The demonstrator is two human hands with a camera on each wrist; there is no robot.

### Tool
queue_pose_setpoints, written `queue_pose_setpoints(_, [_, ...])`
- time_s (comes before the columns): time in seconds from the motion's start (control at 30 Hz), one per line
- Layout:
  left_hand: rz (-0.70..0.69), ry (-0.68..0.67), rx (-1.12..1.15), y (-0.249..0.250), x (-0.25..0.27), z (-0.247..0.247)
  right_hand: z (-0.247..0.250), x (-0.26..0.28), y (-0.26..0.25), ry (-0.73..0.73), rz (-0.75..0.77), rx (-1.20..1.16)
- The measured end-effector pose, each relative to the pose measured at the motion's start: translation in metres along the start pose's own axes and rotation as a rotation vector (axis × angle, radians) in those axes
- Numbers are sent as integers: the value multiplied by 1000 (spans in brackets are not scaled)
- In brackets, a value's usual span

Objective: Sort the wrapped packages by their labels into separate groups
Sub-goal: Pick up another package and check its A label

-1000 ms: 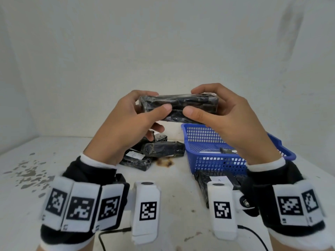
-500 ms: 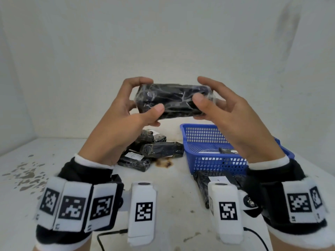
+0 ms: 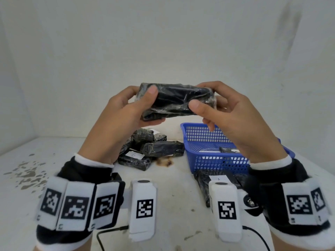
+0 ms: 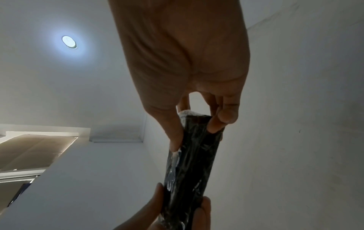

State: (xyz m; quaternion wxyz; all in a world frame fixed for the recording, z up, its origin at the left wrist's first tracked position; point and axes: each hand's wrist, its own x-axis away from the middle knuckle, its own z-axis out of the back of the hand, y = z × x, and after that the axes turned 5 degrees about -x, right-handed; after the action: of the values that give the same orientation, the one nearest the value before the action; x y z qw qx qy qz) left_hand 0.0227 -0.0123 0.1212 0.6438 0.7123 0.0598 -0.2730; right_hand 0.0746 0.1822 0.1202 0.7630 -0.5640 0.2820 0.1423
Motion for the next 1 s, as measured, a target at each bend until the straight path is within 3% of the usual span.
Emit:
queue_pose_setpoints(0.5, [-15, 56, -282, -4, 2, -10, -14, 0, 3, 81, 31, 101])
queue_pose_setpoints(0.73, [-26, 40, -312, -4, 3, -12, -15, 1, -1, 112, 36, 99])
queue_pose_setpoints(1.0, [-51, 75, -230, -4, -1, -6, -8, 2, -5, -8, 57, 33])
